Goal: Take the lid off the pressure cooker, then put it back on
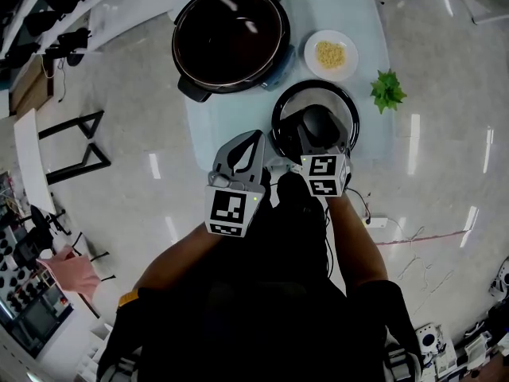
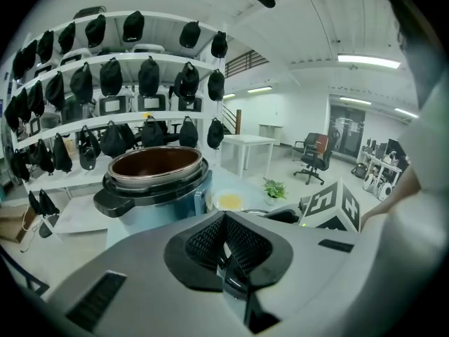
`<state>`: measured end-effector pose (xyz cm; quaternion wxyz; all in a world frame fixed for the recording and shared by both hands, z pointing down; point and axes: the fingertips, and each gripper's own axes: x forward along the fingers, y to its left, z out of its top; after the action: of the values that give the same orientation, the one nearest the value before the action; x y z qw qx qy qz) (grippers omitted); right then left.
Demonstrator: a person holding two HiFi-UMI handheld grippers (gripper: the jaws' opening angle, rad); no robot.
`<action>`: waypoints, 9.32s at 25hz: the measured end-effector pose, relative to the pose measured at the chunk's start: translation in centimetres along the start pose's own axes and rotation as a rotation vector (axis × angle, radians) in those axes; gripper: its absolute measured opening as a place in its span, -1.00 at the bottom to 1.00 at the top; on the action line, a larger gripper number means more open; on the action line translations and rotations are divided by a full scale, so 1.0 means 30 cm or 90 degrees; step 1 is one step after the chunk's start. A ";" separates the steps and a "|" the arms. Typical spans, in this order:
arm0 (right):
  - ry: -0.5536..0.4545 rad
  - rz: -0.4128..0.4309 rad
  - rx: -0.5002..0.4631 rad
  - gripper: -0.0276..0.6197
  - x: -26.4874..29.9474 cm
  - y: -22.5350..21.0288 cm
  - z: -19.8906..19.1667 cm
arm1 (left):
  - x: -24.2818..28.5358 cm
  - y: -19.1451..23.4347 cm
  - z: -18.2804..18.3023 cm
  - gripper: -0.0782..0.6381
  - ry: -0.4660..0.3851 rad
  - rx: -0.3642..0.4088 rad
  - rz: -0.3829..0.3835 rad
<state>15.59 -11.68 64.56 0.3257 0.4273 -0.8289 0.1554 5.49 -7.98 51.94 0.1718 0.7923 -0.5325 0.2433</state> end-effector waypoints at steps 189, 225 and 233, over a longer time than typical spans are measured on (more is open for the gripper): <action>-0.036 0.052 0.012 -0.23 -0.291 0.002 0.154 | -0.067 -0.100 0.095 -0.76 -0.022 0.002 0.051; -0.025 0.058 -0.009 0.03 0.009 0.015 -0.010 | 0.143 -0.001 -0.146 -0.76 0.051 -0.025 0.011; 0.001 0.057 0.000 -0.01 -0.016 0.003 0.006 | 0.109 0.004 -0.103 -0.76 0.036 -0.016 0.005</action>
<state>15.63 -11.43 64.12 0.3195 0.3893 -0.8470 0.1701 5.78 -8.87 56.33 0.1961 0.7809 -0.5334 0.2592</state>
